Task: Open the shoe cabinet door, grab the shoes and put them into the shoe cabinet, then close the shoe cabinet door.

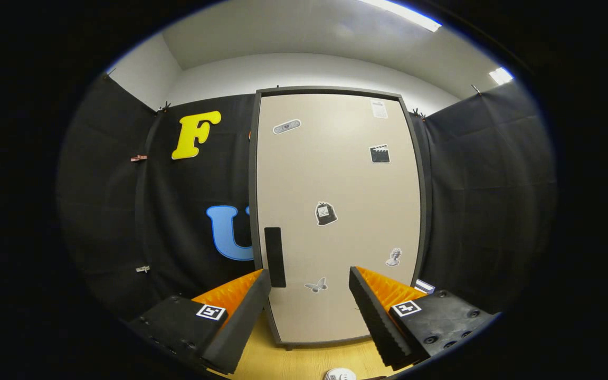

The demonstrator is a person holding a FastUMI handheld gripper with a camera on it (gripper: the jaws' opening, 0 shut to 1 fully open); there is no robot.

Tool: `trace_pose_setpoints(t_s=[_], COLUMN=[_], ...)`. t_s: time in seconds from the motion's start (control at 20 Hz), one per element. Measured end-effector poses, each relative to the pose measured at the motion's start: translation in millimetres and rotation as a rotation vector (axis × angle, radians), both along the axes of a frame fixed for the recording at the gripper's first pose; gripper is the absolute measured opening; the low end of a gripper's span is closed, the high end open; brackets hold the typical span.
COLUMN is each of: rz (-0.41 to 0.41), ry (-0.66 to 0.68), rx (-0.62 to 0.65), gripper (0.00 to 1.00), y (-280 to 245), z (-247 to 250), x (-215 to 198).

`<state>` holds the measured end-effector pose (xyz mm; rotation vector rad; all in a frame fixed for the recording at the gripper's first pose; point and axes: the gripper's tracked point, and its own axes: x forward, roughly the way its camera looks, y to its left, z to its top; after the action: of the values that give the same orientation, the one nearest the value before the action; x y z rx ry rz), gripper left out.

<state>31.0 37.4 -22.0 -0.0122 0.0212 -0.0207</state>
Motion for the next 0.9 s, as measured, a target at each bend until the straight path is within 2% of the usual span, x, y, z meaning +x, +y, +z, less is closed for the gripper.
trace_pose_setpoints(t_s=[0.35, 0.9], rz=[0.030, -0.009], ry=[0.054, 0.068], rx=[0.006, 0.017], gripper=[0.98, 0.97], y=[29.7, 43.3], z=[-27.7, -61.3], x=[43.1, 136.7])
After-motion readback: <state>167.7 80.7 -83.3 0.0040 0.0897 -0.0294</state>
